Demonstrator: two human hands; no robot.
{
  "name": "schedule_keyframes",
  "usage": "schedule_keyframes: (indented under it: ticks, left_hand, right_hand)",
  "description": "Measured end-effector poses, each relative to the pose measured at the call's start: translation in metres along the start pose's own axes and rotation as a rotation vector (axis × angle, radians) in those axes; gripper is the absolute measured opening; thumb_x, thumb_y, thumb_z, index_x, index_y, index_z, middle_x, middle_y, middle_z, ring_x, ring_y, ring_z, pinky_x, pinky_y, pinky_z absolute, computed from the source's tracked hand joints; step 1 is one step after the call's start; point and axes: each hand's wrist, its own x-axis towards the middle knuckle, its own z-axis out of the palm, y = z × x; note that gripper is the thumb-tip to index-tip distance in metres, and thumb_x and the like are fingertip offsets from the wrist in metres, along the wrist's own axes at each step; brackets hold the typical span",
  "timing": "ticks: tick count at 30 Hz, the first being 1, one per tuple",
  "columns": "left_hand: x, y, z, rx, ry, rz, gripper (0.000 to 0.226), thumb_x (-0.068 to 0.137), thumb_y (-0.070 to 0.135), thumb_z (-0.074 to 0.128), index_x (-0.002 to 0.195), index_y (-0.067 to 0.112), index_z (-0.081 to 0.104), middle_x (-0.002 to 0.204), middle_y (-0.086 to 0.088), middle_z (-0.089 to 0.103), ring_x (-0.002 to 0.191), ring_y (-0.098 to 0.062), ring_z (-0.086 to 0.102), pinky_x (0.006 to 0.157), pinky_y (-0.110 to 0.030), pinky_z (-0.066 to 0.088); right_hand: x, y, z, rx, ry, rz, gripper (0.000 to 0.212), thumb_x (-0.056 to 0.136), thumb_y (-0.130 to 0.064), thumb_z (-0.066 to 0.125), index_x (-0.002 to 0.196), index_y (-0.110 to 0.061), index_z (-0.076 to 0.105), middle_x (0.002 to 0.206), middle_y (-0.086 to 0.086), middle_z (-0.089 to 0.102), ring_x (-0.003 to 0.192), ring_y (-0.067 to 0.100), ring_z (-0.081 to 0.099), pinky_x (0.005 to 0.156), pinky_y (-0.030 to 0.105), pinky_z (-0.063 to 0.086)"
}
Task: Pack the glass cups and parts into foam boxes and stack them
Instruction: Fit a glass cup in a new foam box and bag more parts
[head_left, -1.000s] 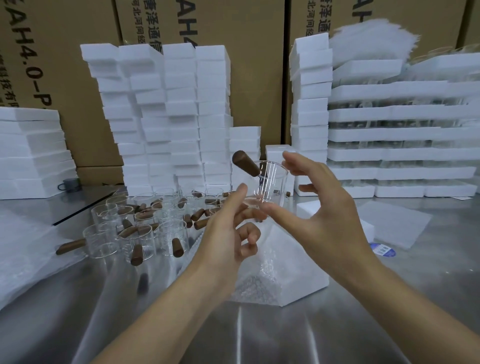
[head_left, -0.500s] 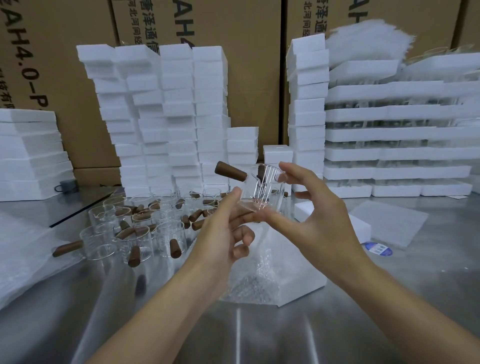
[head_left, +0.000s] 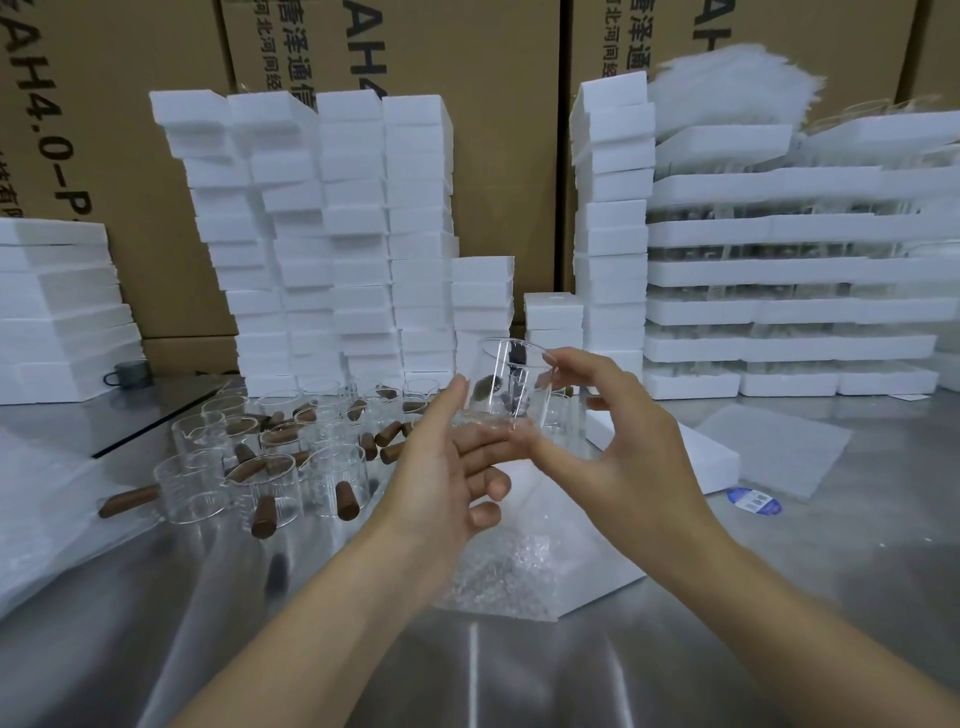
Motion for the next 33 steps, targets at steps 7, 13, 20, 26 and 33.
schedule_keyframes:
  ticks: [7, 13, 20, 26, 33]
  left_hand:
    - [-0.002, 0.001, -0.004, 0.147, 0.053, 0.098, 0.062, 0.082, 0.078, 0.072, 0.105, 0.020, 0.079, 0.097, 0.000, 0.080, 0.064, -0.014, 0.062, 0.060, -0.029, 0.047]
    - [-0.003, -0.001, -0.002, 0.128, 0.059, 0.162, 0.060, 0.075, 0.071, 0.079, 0.109, 0.022, 0.081, 0.091, 0.001, 0.078, 0.064, -0.011, 0.061, 0.064, -0.029, 0.049]
    - [0.007, 0.002, -0.015, 0.148, 0.127, 0.181, 0.066, 0.073, 0.083, 0.077, 0.100, 0.023, 0.086, 0.091, -0.004, 0.079, 0.059, -0.007, 0.058, 0.052, -0.021, 0.044]
    - [-0.001, -0.004, -0.008, 0.454, 0.205, 0.421, 0.069, 0.076, 0.094, 0.057, 0.105, 0.033, 0.072, 0.088, 0.008, 0.074, 0.069, -0.007, 0.060, 0.067, -0.027, 0.044]
    - [-0.003, -0.014, -0.015, 1.364, 0.266, 0.539, 0.028, 0.088, 0.052, 0.067, 0.073, 0.031, 0.056, 0.063, 0.009, 0.055, 0.061, -0.008, 0.052, 0.057, -0.030, 0.035]
  right_hand:
    - [0.002, -0.005, -0.002, -0.127, 0.089, -0.048, 0.059, 0.081, -0.057, 0.079, 0.131, -0.030, 0.064, 0.109, -0.015, 0.056, 0.111, 0.007, 0.053, 0.093, 0.007, 0.036]
    - [0.006, -0.001, -0.004, -0.075, -0.036, 0.022, 0.073, 0.080, -0.066, 0.080, 0.143, -0.041, 0.054, 0.123, -0.025, 0.050, 0.121, 0.002, 0.053, 0.096, 0.003, 0.036]
    - [0.007, 0.006, -0.008, -0.029, -0.288, 0.167, 0.030, 0.102, -0.056, 0.053, 0.115, -0.038, 0.073, 0.096, -0.016, 0.073, 0.096, 0.006, 0.068, 0.077, 0.022, 0.050]
    - [0.011, 0.006, -0.010, 0.090, -0.109, 0.171, 0.024, 0.106, -0.039, 0.060, 0.090, -0.032, 0.075, 0.078, -0.011, 0.072, 0.077, 0.009, 0.066, 0.070, 0.022, 0.049]
    - [0.022, 0.011, -0.026, 0.372, -0.045, 0.344, 0.031, 0.105, -0.034, 0.064, 0.084, -0.017, 0.079, 0.066, -0.003, 0.066, 0.058, 0.006, 0.053, 0.056, 0.012, 0.042]
